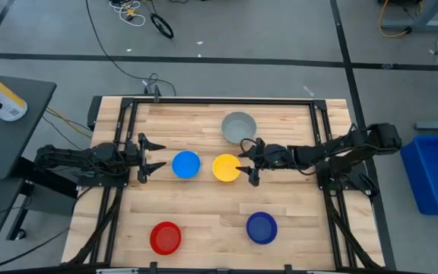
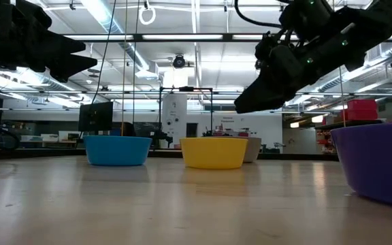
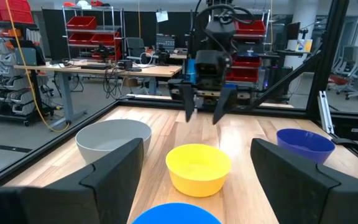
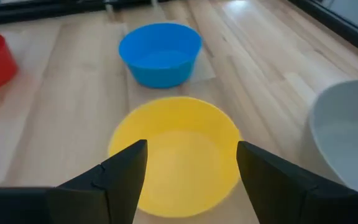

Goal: Nest bowls inside each other
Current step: Stack the dark blue bowl on the gray bowl

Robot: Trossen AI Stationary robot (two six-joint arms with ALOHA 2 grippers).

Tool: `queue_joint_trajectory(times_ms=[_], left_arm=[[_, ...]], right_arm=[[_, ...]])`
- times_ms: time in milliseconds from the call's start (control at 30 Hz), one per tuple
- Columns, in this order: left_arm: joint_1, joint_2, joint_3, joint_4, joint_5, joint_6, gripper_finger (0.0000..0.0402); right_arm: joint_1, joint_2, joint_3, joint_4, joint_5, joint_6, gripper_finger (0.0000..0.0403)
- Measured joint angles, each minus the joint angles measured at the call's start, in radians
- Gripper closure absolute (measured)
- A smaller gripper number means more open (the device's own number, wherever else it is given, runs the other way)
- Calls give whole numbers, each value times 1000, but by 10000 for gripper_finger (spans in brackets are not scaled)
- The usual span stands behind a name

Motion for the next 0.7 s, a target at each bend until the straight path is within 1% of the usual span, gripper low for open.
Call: queue_joint_trajectory(times_ms=[267,467,700], left_arm=[[0,0,0,0,1,-3,95],[0,0,0,0,1,-3,95],[0,0,0,0,1,-4,95]], right_arm=[[-25,0,-7,-35,-3,17,140],[-25,0,-39,-20,-3,61,148],[-25,0,-94,68,-3,89,147]])
